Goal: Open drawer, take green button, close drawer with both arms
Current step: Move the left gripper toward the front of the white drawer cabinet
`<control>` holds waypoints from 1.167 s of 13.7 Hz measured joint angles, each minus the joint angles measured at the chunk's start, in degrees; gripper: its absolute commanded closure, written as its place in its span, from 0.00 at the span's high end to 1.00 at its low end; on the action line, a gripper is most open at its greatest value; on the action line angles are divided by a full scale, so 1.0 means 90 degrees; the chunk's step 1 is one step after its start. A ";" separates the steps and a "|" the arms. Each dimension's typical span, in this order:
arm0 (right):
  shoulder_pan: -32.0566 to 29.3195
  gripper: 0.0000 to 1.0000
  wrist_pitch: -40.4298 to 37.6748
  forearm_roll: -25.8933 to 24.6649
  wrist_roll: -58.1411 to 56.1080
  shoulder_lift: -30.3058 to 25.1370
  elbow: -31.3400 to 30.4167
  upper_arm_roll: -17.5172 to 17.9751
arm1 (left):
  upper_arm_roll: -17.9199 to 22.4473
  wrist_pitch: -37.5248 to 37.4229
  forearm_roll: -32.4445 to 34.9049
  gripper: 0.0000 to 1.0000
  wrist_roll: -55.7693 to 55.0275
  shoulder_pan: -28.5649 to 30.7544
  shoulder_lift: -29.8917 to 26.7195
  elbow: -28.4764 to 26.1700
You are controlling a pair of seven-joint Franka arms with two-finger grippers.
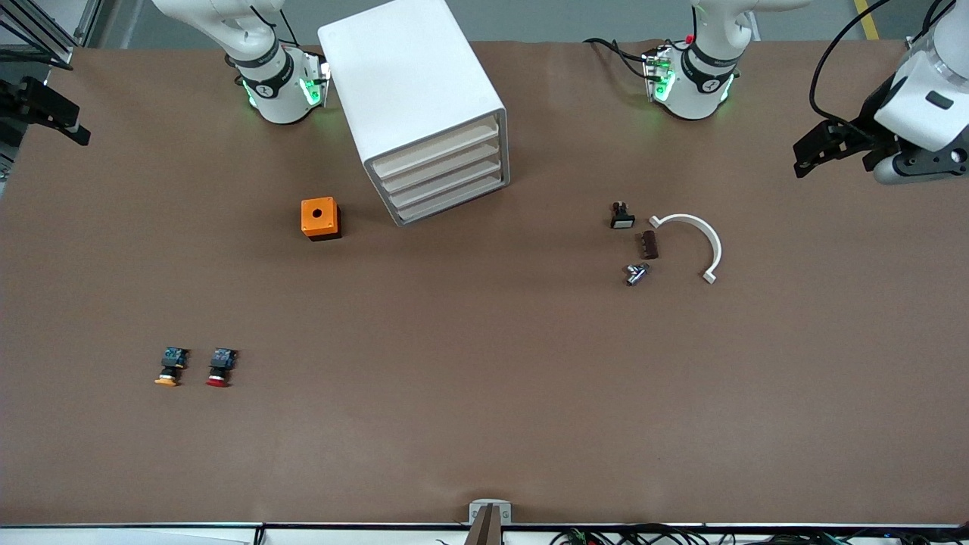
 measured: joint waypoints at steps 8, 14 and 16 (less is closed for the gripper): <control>-0.0134 1.00 -0.0014 0.0009 -0.0062 0.0012 -0.0057 -0.0031 | -0.0034 -0.0025 -0.0020 1.00 -0.0002 -0.0101 0.1797 0.0428; -0.0198 1.00 0.0037 0.0007 -0.0241 0.0016 0.0023 -0.0038 | -0.0062 0.0034 -0.0054 1.00 -0.1300 -0.0557 0.3416 0.1245; -0.0202 1.00 0.0025 0.0007 -0.0250 0.0017 0.0085 -0.0045 | -0.0072 0.0195 -0.0291 1.00 -0.2270 -0.0961 0.3700 0.1381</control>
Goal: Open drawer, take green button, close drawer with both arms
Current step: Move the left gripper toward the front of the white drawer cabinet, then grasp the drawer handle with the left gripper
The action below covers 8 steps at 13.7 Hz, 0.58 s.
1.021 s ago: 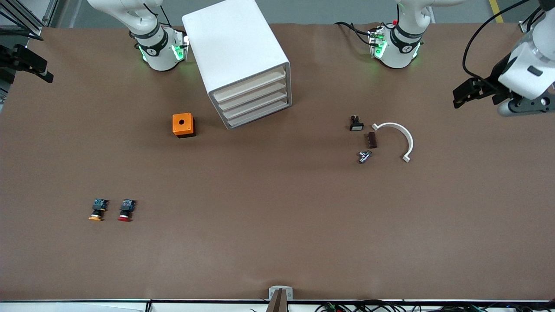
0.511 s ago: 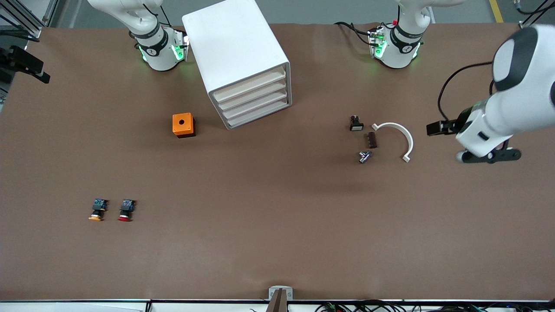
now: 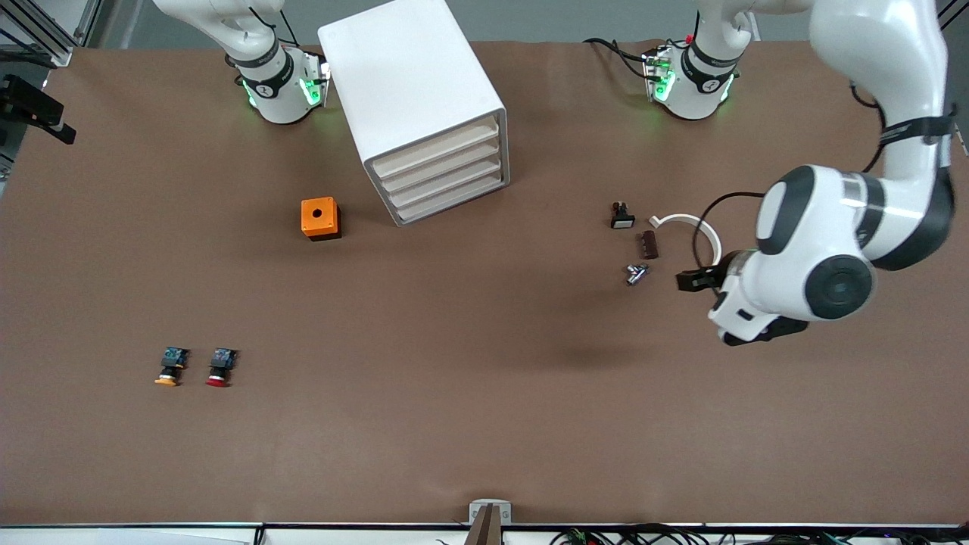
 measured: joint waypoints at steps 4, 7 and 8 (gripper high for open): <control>-0.0291 1.00 -0.0175 0.0421 -0.0019 0.0055 0.0000 -0.0070 | -0.0008 0.0467 -0.0832 1.00 -0.2035 -0.0719 0.0425 0.0088; -0.0344 1.00 -0.0178 0.0449 -0.0044 0.0080 0.0000 -0.0064 | -0.0009 0.0619 -0.1288 1.00 -0.3878 -0.1145 0.0709 0.0109; -0.0340 1.00 -0.0168 0.0408 -0.0047 0.0081 0.0000 -0.0051 | -0.0012 0.0648 -0.1507 1.00 -0.4598 -0.1293 0.0829 0.0110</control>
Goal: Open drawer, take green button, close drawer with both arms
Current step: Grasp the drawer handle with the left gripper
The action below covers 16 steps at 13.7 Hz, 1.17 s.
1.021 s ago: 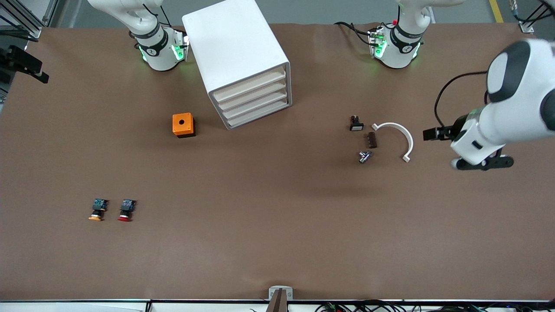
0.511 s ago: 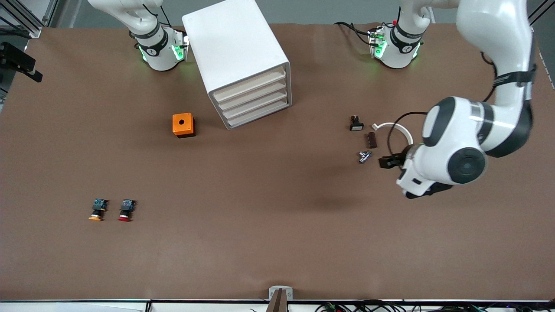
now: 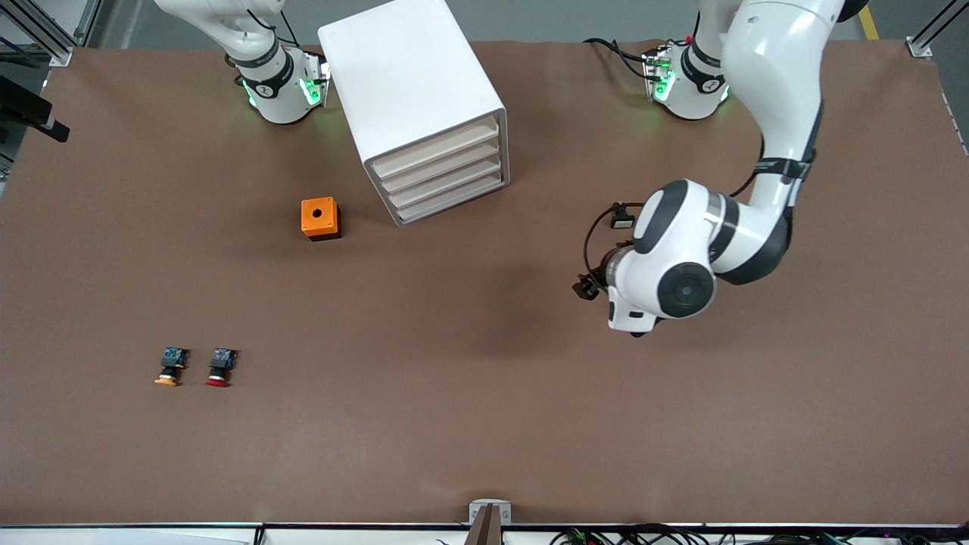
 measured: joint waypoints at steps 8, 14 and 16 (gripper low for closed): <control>0.0034 1.00 0.0179 -0.0154 -0.0345 0.0000 0.0004 0.0048 | 0.0013 0.0428 -0.2566 0.99 -0.3176 -0.0974 0.1024 0.0002; -0.0065 1.00 0.0219 -0.0219 -0.0364 0.0099 0.0021 -0.0017 | 0.0033 0.0422 -0.4229 0.88 -0.5561 -0.1060 0.1663 -0.0026; -0.0149 1.00 0.0238 -0.0223 -0.0364 0.0325 0.0067 -0.0026 | 0.0022 0.0389 -0.4493 0.83 -0.6120 -0.1128 0.1798 -0.0025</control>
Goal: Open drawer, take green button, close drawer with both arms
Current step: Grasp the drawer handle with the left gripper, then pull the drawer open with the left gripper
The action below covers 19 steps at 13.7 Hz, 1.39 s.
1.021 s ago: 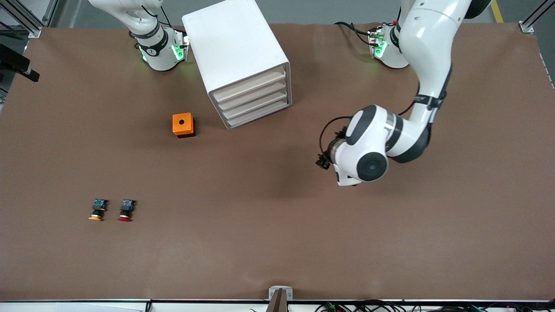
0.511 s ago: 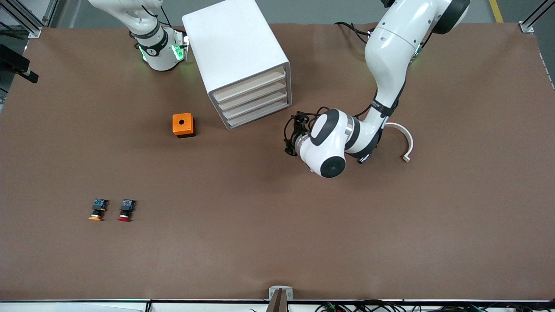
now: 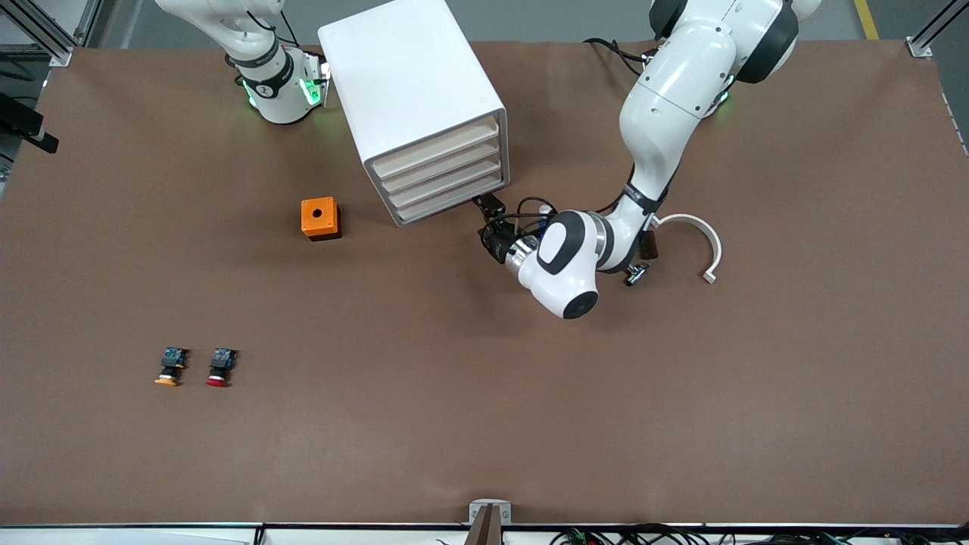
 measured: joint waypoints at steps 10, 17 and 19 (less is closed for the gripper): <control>0.0018 1.00 -0.0173 0.0001 0.0000 0.0370 0.0250 0.0071 | -0.0014 -0.0377 -0.0459 0.50 -0.0499 -0.0488 0.0134 -0.0004; 0.0252 1.00 -0.0185 0.0008 -0.0020 0.0365 0.0390 0.0117 | -0.0014 -0.0375 -0.0580 0.03 -0.0499 -0.0666 0.0276 0.0010; 0.0251 1.00 -0.0364 0.0008 -0.0022 0.0357 0.0435 0.0114 | 0.0026 -0.0374 -0.0580 0.02 -0.0498 -0.0659 0.0276 0.0035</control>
